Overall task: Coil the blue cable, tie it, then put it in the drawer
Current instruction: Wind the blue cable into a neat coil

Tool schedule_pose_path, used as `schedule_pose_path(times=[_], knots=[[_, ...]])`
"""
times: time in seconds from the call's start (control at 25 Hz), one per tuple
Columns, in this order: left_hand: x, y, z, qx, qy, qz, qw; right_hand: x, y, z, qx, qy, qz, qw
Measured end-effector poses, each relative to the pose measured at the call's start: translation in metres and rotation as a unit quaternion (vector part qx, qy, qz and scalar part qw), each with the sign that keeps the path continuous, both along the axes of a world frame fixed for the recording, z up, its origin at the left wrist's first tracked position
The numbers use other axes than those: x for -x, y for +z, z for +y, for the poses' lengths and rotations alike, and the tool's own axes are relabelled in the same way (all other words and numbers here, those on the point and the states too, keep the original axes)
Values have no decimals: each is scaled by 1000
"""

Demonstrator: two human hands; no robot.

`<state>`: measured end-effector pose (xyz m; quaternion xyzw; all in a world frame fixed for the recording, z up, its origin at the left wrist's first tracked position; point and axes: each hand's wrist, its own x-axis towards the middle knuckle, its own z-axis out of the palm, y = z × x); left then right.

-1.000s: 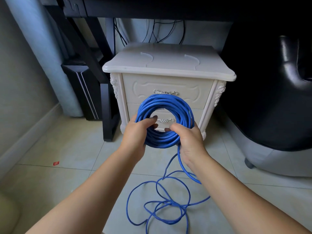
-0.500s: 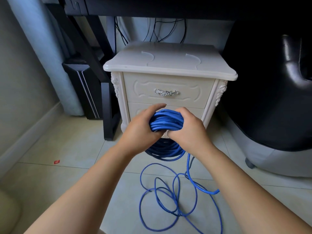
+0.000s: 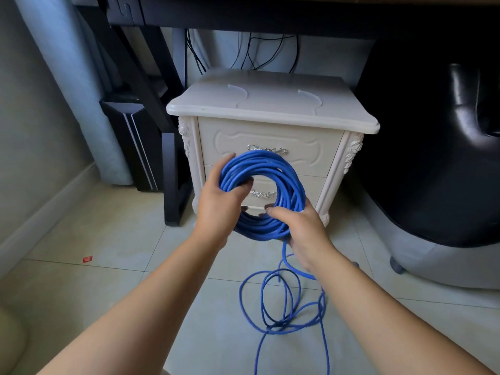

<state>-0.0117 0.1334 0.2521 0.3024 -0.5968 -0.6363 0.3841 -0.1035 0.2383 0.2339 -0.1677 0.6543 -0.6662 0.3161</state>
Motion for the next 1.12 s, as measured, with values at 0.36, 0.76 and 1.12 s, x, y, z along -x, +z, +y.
schedule_pose_path(times=[0.36, 0.76, 1.12], knots=[[2, -11, 1, -71, -48, -64, 994, 2, 1, -7, 33, -85, -5, 996], [-8, -1, -8, 352, -99, -233, 901, 18, 23, 1, -146, 86, 387, 907], [0, -2, 2, 169, -32, -194, 966, 18, 20, 5, -81, 36, 245, 966]])
